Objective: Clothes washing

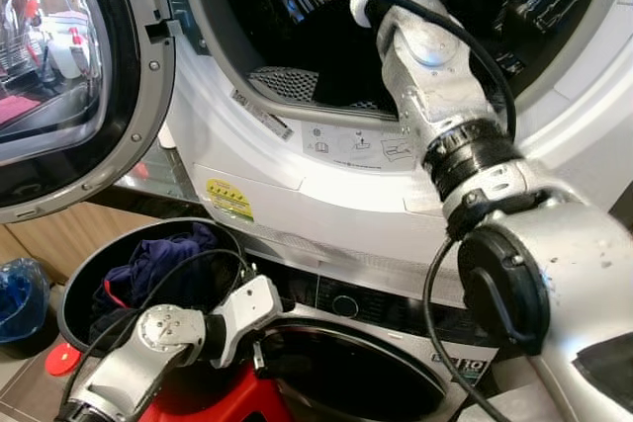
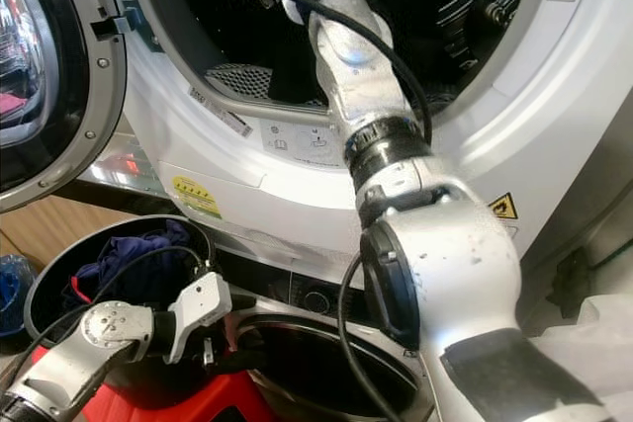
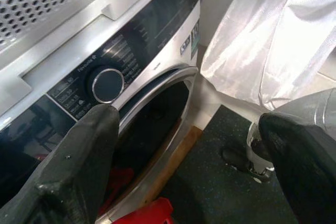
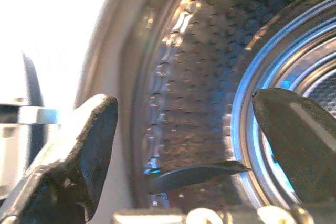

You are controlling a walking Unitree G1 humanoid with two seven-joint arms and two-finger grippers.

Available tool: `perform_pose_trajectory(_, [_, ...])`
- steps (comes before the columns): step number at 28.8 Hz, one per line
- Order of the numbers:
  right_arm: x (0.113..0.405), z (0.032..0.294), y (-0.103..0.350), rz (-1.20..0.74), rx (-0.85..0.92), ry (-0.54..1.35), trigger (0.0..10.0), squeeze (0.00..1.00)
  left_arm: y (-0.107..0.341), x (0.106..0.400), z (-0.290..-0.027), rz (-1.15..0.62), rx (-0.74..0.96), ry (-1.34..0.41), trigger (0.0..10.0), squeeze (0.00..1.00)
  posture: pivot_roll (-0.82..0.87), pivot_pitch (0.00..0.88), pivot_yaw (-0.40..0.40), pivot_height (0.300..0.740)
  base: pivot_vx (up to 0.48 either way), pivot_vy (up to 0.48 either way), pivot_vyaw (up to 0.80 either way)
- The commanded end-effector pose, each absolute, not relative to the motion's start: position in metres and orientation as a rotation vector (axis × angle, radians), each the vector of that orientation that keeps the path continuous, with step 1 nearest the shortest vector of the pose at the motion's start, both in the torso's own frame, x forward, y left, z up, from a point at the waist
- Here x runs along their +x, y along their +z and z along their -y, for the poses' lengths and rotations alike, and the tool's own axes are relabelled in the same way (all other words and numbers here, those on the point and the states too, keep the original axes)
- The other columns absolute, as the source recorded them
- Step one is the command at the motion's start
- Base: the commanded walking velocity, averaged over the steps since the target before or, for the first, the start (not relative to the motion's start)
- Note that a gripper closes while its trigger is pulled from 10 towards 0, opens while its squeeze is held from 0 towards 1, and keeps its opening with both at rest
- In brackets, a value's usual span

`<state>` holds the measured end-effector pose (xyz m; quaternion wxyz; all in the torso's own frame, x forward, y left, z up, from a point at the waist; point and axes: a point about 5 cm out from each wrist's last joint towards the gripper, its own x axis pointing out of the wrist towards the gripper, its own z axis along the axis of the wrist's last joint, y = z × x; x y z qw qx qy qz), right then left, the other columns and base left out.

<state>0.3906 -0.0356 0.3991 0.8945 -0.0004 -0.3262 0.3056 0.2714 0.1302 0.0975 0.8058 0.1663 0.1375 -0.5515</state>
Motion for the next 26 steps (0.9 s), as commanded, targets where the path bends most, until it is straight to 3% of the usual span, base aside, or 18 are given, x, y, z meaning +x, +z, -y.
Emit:
perform_pose_trajectory(1, [0.385, 0.029, 0.401, 0.702, -0.018, 0.708, 10.0, 0.0, 0.099, 0.274, -0.132, -0.292, 0.375, -1.187, 10.0, 0.0, -0.02, 0.0, 0.072, 0.74, 0.0, 0.0, 0.0])
perform_pose_trajectory(11, [0.367, 0.043, 0.401, 0.76, 0.169, 0.928, 10.0, 0.0, 0.099, 0.274, -0.13, -0.275, 0.362, -1.198, 10.0, 0.0, -0.02, 0.0, 0.077, 0.74, 0.0, 0.0, 0.0])
perform_pose_trajectory(14, [0.341, 0.049, 0.387, 0.799, 0.206, 1.152, 10.0, 0.0, 0.098, 0.273, -0.13, -0.278, 0.367, -1.219, 10.0, 0.0, -0.03, 0.0, 0.079, 0.74, 0.0, 0.0, 0.0])
perform_pose_trajectory(18, [0.31, 0.059, 0.37, 0.871, 0.193, 1.338, 10.0, 0.0, 0.1, 0.276, -0.128, -0.26, 0.367, -1.215, 10.0, 0.0, -0.03, 0.0, 0.079, 0.74, 0.0, 0.0, 0.0])
perform_pose_trajectory(21, [0.292, 0.062, 0.348, 0.824, 0.197, 1.452, 10.0, 0.0, 0.106, 0.277, -0.123, -0.23, 0.347, -1.231, 10.0, 0.0, -0.04, 0.0, 0.084, 0.74, 0.0, 0.0, 0.0])
perform_pose_trajectory(26, [0.284, 0.063, 0.328, 0.743, 0.137, 1.487, 10.0, 0.0, 0.106, 0.279, -0.123, -0.228, 0.351, -1.225, 10.0, 0.0, -0.04, 0.0, 0.086, 0.74, 0.0, 0.0, 0.0])
